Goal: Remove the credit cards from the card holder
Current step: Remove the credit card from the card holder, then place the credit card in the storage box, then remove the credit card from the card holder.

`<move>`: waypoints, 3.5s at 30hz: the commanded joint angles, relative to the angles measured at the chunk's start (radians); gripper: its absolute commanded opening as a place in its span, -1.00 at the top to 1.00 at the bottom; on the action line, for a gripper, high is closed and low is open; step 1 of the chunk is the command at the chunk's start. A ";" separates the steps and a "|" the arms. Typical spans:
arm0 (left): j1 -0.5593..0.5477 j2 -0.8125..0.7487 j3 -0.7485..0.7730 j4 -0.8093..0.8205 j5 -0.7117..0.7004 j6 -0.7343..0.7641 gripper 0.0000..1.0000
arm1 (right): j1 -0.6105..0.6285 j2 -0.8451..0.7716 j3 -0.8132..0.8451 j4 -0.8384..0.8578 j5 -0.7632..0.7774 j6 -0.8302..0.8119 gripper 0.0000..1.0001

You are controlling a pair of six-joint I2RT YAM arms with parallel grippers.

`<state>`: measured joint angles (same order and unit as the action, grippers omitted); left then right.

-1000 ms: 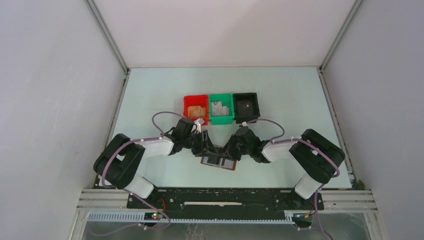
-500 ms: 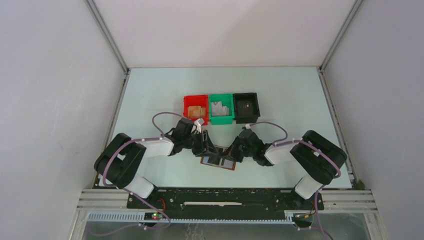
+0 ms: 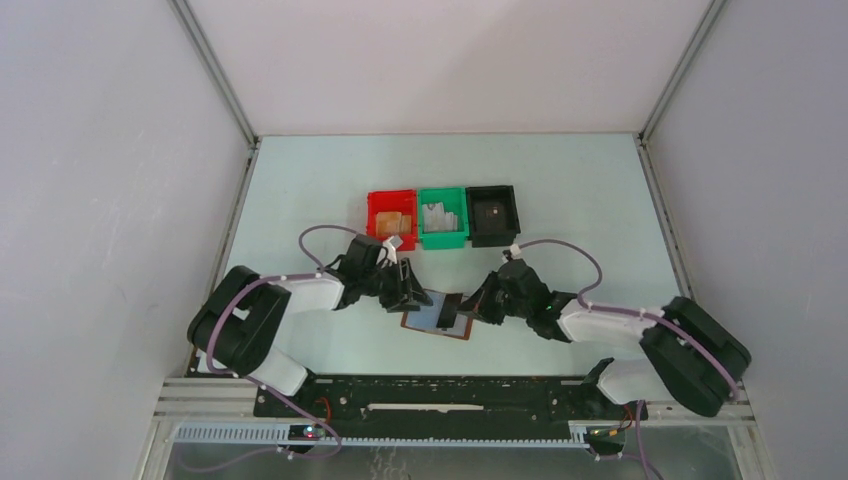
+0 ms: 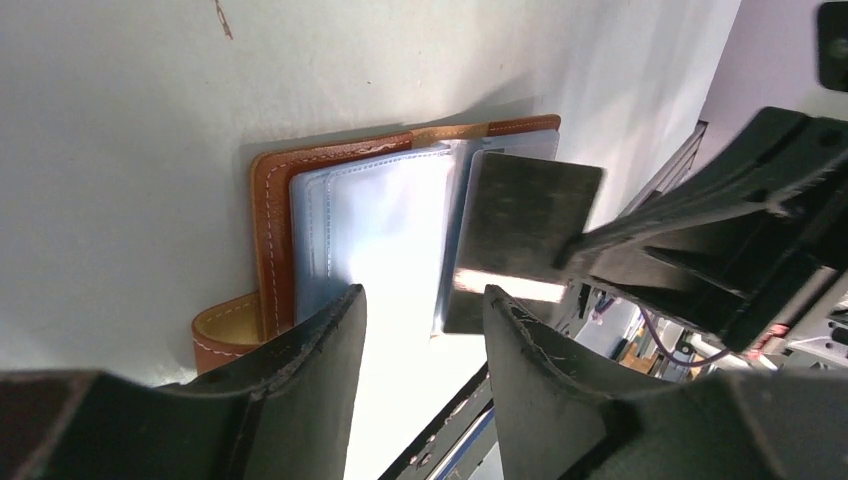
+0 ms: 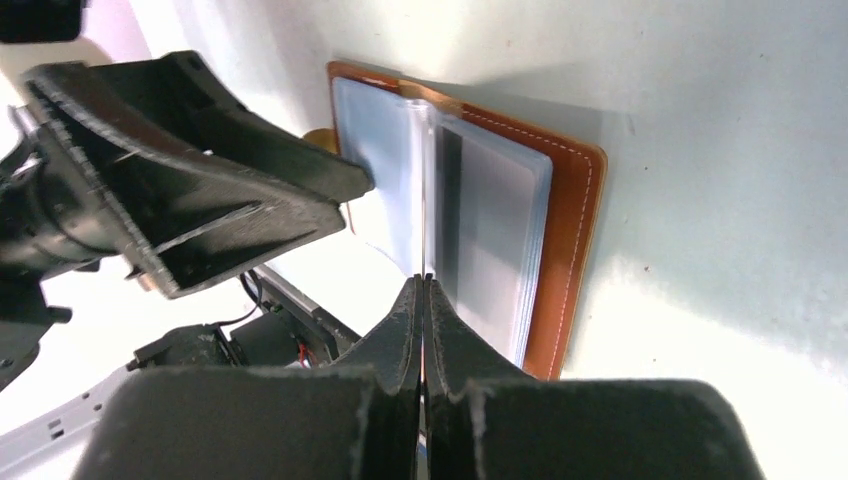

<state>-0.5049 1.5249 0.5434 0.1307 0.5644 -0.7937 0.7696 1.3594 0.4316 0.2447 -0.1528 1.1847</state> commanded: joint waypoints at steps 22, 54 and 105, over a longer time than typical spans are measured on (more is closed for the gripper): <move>0.029 -0.408 0.164 -0.510 -0.276 0.108 -0.14 | -0.187 0.158 1.008 -1.109 0.481 -0.671 1.00; 0.028 -0.533 0.099 -0.533 -0.252 0.091 -0.18 | -0.263 0.664 1.416 -1.034 0.538 -0.906 0.24; -0.196 -0.067 -0.031 0.075 -0.162 -0.189 -0.07 | -0.060 0.121 0.042 0.042 -0.084 -0.117 0.27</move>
<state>-0.7002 1.4628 0.5163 0.1795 0.4206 -0.9947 0.7021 1.4654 0.4778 0.2546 -0.2691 1.0630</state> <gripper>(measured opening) 0.539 0.370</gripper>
